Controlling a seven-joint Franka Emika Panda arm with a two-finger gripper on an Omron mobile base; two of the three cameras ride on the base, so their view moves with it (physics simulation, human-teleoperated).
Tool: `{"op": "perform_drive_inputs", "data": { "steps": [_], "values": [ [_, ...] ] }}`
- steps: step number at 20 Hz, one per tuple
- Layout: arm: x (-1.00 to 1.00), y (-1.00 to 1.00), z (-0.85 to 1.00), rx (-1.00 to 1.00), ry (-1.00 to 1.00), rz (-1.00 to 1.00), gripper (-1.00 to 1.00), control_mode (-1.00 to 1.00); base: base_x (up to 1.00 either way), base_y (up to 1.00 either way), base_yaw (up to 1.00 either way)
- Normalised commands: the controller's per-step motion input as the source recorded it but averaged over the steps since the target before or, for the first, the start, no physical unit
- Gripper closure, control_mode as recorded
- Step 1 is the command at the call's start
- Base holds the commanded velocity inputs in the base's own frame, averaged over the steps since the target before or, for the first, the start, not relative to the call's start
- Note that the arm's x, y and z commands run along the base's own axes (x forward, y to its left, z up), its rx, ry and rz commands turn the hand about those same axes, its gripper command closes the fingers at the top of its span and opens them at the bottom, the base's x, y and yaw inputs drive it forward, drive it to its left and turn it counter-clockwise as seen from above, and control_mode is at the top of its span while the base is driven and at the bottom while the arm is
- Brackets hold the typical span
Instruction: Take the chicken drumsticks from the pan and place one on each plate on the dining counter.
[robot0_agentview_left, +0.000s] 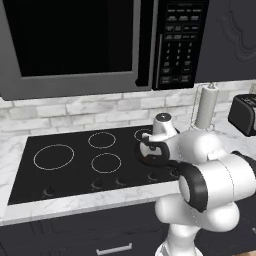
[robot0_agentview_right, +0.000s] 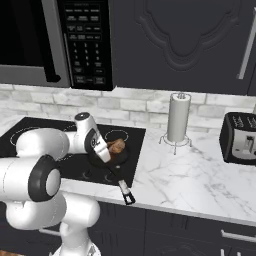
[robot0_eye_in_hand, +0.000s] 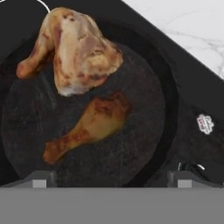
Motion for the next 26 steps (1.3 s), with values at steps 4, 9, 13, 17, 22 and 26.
{"op": "perform_drive_inputs", "data": {
  "steps": [4,9,13,17,22,26],
  "values": [
    [0.21,-0.01,-0.12,0.00,0.00,0.00,-1.00,-1.00,0.00,0.00,0.00],
    [0.19,0.00,-0.09,0.00,0.00,0.00,-1.00,-1.00,0.00,0.00,0.00],
    [0.19,0.00,-0.11,0.00,0.00,0.00,-1.00,-1.00,0.00,0.00,0.00],
    [0.15,0.00,-0.16,0.01,0.01,0.00,-1.00,-1.00,0.00,0.00,0.00],
    [0.16,-0.01,-0.17,0.01,0.03,0.00,-1.00,-1.00,0.00,0.00,0.00],
    [0.16,-0.04,-0.13,0.02,0.01,0.00,-1.00,-1.00,0.00,0.00,0.00]
  ]
}}
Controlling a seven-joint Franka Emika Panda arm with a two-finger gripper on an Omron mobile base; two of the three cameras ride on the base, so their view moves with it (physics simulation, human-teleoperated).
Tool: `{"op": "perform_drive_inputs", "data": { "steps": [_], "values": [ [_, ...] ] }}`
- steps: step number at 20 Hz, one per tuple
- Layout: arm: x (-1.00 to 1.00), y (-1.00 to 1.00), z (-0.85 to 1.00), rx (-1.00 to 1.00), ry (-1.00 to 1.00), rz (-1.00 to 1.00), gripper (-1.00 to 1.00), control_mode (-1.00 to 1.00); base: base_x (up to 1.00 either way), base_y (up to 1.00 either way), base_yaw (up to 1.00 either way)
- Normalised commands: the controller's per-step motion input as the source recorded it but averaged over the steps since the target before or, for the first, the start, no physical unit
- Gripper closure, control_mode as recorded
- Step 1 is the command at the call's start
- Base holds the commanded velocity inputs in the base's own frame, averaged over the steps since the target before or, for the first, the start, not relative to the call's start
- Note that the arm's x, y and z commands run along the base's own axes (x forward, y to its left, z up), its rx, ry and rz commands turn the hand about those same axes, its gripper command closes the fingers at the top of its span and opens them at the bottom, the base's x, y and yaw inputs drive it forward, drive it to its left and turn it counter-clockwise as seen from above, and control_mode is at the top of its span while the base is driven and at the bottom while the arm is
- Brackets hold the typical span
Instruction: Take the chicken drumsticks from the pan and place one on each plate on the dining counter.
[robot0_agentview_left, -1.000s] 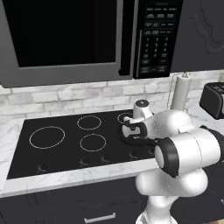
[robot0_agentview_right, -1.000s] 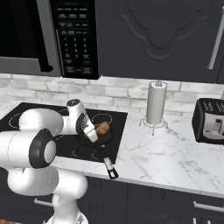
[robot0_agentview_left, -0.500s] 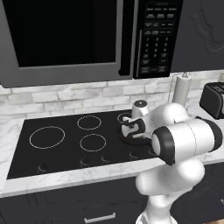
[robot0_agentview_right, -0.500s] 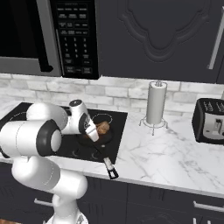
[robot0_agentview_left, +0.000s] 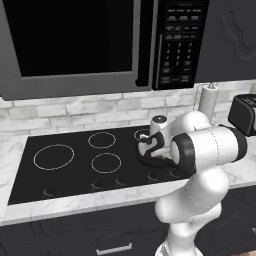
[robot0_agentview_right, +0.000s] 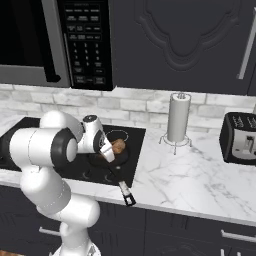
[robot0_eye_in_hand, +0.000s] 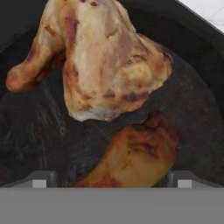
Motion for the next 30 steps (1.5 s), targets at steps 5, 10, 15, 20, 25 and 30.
{"op": "perform_drive_inputs", "data": {
  "steps": [5,10,15,20,25,30],
  "values": [
    [0.02,-0.04,-0.12,0.01,0.00,0.00,-1.00,-1.00,0.00,0.00,0.00],
    [0.00,-0.04,-0.14,0.00,0.01,0.00,-1.00,-1.00,0.00,0.00,0.00],
    [0.00,-0.03,-0.17,0.00,0.00,0.00,-1.00,-1.00,0.00,0.00,0.00],
    [-0.01,0.00,-0.20,0.00,0.00,0.00,-1.00,-1.00,0.00,0.00,0.00],
    [-0.07,0.00,-0.22,0.00,0.00,0.00,-1.00,-1.00,0.00,0.00,0.00],
    [-0.02,0.00,-0.23,0.00,0.00,0.00,-1.00,-1.00,0.00,0.00,0.00]
  ]
}}
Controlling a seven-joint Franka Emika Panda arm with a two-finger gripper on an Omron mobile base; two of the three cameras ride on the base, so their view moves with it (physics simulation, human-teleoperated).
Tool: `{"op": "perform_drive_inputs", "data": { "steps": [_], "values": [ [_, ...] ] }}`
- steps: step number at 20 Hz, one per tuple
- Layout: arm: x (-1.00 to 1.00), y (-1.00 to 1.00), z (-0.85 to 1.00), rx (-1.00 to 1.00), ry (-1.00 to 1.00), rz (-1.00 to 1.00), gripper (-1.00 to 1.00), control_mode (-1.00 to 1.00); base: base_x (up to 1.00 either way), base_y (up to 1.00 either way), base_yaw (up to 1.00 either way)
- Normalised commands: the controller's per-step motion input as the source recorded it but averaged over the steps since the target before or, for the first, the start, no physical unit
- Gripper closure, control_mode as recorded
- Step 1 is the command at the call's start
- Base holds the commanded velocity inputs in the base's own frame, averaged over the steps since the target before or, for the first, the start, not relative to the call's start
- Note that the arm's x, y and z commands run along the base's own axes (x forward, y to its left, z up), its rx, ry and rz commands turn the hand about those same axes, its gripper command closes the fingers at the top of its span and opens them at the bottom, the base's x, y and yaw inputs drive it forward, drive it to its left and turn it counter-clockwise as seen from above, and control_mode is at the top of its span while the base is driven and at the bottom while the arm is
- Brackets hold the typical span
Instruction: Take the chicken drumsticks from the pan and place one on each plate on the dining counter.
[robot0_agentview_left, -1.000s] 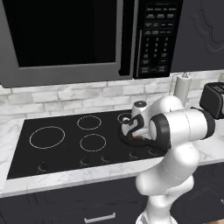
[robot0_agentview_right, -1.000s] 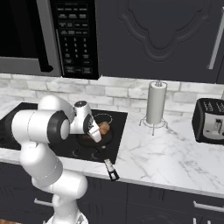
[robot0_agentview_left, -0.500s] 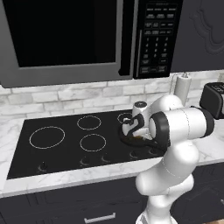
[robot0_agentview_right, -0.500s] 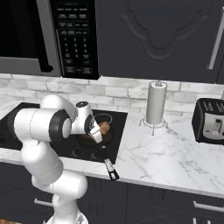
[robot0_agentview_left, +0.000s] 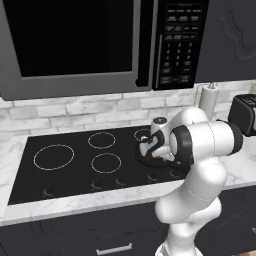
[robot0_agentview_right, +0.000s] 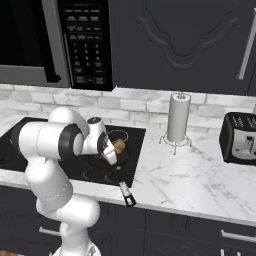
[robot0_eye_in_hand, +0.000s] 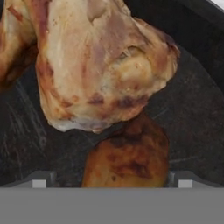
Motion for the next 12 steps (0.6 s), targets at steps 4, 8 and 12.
{"op": "perform_drive_inputs", "data": {
  "steps": [4,8,12],
  "values": [
    [0.00,0.00,-0.05,0.00,0.00,0.00,1.00,-1.00,0.00,0.00,0.00],
    [-0.10,-0.05,0.00,0.00,0.00,0.00,1.00,-1.00,0.00,0.00,0.00],
    [-0.28,-0.03,0.17,0.02,-0.02,0.00,1.00,-1.00,0.00,0.00,0.00]
  ]
}}
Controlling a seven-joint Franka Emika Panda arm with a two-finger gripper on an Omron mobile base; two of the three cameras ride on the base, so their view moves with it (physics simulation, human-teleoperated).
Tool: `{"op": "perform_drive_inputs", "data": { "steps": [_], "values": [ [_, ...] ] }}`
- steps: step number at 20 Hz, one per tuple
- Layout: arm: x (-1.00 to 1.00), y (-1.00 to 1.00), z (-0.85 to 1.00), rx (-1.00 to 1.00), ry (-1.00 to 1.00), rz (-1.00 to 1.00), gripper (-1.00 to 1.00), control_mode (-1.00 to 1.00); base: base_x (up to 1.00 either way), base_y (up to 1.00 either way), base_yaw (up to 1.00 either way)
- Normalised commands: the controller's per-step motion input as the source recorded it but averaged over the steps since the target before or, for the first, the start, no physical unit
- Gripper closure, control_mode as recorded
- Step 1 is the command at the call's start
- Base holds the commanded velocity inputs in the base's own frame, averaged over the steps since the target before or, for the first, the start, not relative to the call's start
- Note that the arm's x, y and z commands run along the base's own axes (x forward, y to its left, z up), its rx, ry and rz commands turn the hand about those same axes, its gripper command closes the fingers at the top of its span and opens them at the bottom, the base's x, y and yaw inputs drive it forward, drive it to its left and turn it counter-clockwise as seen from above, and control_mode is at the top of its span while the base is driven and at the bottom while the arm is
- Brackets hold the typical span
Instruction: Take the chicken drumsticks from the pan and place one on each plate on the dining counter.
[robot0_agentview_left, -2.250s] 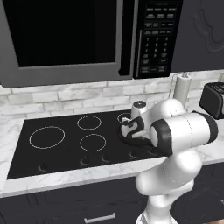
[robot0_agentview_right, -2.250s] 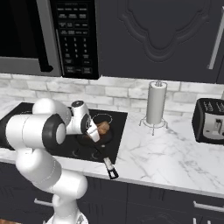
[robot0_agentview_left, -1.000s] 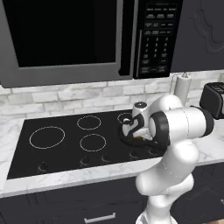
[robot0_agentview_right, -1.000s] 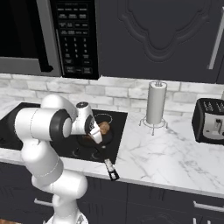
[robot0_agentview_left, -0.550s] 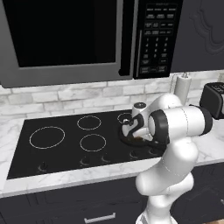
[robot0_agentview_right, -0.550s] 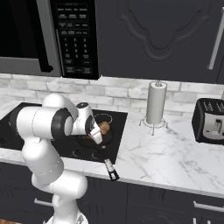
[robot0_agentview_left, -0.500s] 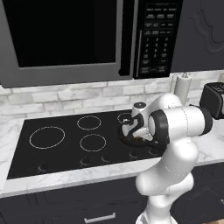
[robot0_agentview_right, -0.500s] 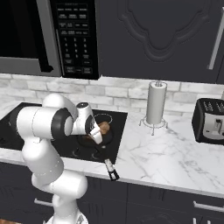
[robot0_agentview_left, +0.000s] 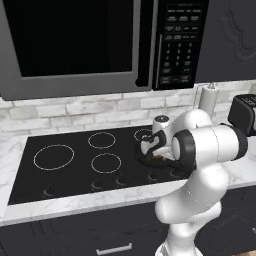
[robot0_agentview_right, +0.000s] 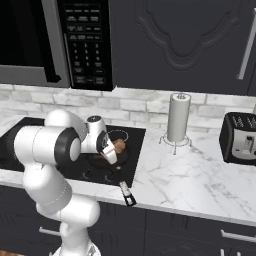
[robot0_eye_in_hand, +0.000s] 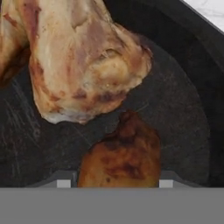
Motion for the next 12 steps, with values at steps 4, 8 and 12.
{"op": "perform_drive_inputs", "data": {
  "steps": [4,8,12],
  "values": [
    [-0.45,-0.01,0.26,0.03,-0.11,0.00,1.00,-1.00,0.00,0.00,0.00],
    [-0.62,0.00,0.36,0.00,-0.21,0.00,1.00,-1.00,0.00,0.00,0.00],
    [-0.54,0.00,0.58,0.00,-0.18,0.00,1.00,-1.00,0.00,0.00,0.00]
  ]
}}
